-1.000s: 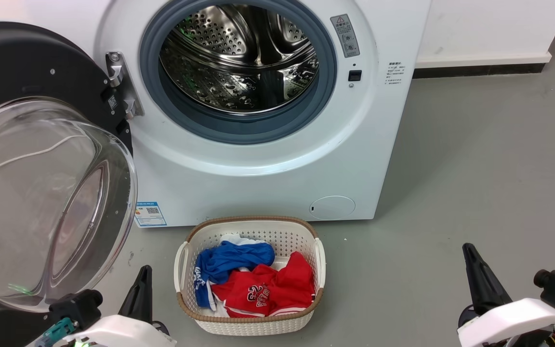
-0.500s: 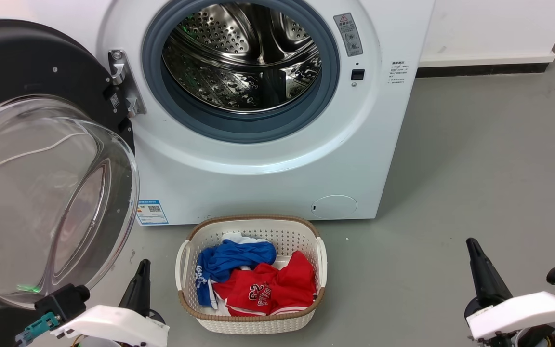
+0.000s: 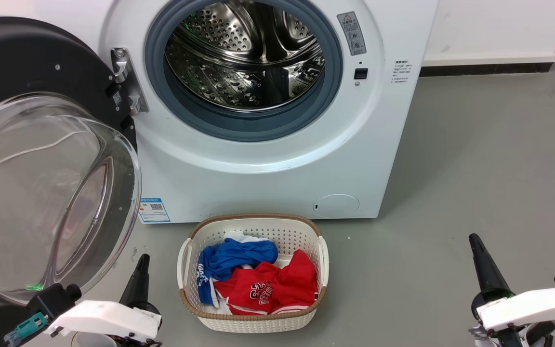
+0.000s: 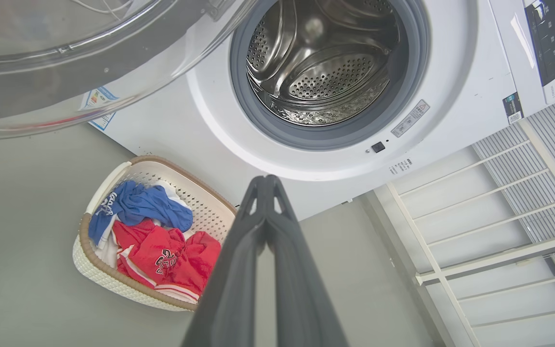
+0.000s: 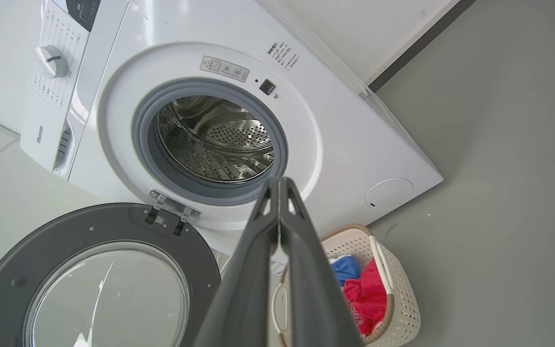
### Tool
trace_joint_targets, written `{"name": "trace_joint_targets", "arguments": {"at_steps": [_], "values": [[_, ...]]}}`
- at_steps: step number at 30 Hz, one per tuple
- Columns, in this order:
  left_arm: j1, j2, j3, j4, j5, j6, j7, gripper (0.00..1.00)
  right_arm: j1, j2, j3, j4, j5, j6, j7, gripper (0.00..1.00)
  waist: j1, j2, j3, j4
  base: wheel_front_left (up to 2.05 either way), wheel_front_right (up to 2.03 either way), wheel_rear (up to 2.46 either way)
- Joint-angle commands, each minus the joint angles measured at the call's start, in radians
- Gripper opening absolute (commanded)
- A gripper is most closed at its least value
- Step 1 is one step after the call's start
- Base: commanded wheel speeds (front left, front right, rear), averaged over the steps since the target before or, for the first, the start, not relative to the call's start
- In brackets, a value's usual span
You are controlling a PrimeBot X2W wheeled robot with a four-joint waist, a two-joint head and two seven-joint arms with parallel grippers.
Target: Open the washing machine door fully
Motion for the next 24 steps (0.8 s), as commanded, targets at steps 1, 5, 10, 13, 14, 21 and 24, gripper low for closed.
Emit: {"name": "trace_joint_targets", "arguments": {"at_steps": [1,5,10,13,14,21,24], "values": [[-0.029,-0.002,0.014,-0.003,-0.032,-0.010,0.005,0.00,-0.028,0.001,-0.005,-0.004,0.040,0.000,0.004,0.00,0.0000,0.0000,0.000,0.001,0.00,0.00,0.00],[-0.035,-0.010,0.024,0.003,-0.072,-0.019,0.013,0.00,-0.034,0.002,-0.008,0.003,0.088,0.000,0.010,0.00,0.0000,0.0000,0.001,0.003,0.00,0.00,0.00],[-0.042,-0.018,0.038,0.012,-0.121,-0.030,0.024,0.00,-0.039,0.002,-0.012,0.012,0.145,0.000,0.017,0.00,0.0000,0.0000,0.003,0.005,0.00,0.00,0.00],[-0.046,-0.024,0.046,0.016,-0.150,-0.038,0.029,0.00,-0.043,0.002,-0.014,0.017,0.177,0.000,0.021,0.00,0.0000,0.0000,0.003,0.006,0.00,0.00,0.00],[-0.048,-0.026,0.049,0.018,-0.159,-0.039,0.032,0.00,-0.045,0.002,-0.015,0.018,0.188,0.000,0.021,0.00,0.0000,0.0000,0.004,0.006,0.00,0.00,0.00],[-0.056,-0.039,0.066,0.028,-0.222,-0.054,0.045,0.00,-0.053,0.003,-0.020,0.029,0.262,0.000,0.031,0.00,0.0000,0.0000,0.005,0.009,0.00,0.00,0.00],[-0.060,-0.044,0.074,0.033,-0.247,-0.061,0.051,0.00,-0.056,0.003,-0.022,0.033,0.291,0.000,0.035,0.00,0.0000,0.0000,0.006,0.011,0.00,0.00,0.00]]}}
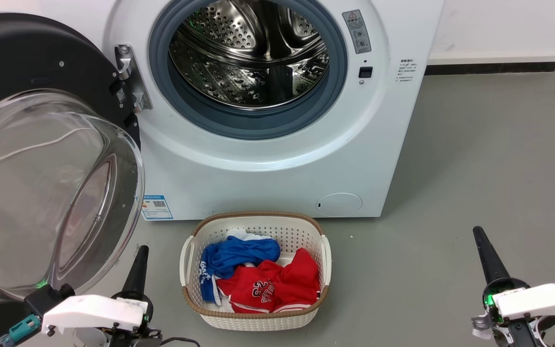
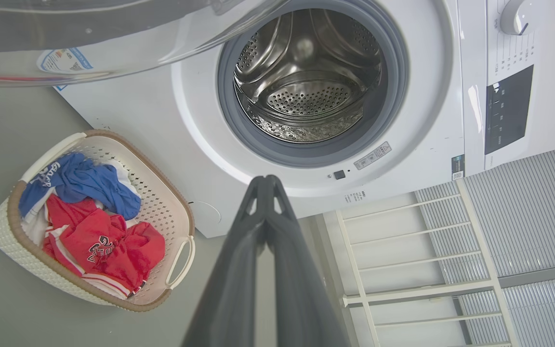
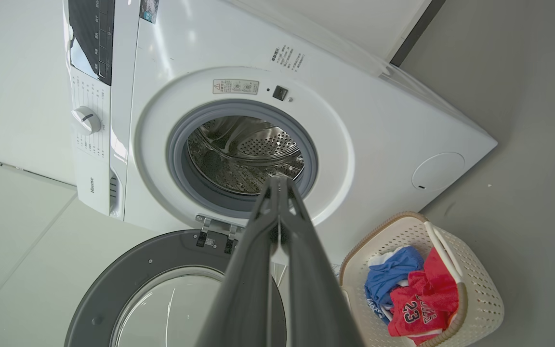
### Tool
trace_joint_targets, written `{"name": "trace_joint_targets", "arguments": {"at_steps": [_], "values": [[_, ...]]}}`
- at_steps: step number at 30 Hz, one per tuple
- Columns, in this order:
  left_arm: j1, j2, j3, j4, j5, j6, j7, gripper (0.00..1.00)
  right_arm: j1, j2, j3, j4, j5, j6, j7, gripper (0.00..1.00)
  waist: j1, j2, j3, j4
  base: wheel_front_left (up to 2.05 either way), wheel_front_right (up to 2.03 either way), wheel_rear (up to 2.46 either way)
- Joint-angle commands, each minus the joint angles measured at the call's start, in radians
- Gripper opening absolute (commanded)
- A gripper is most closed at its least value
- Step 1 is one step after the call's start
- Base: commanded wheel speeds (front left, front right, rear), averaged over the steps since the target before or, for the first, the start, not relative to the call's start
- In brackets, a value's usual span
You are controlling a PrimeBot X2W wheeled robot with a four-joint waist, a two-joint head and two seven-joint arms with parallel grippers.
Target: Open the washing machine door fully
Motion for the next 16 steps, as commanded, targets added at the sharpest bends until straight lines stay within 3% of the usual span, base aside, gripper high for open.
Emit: {"name": "trace_joint_targets", "arguments": {"at_steps": [1,16], "values": [[-0.025,-0.004,0.013,0.000,-0.027,-0.010,0.006,0.00,-0.022,0.001,-0.004,-0.002,0.033,0.000,0.006,0.00,0.0000,-0.0001,0.000,0.001,0.00,0.00,0.00],[-0.040,-0.026,0.045,0.019,-0.136,-0.037,0.032,0.00,-0.038,0.002,-0.013,0.018,0.162,0.000,0.021,0.00,0.0000,-0.0001,0.004,0.007,0.00,0.00,0.00]]}}
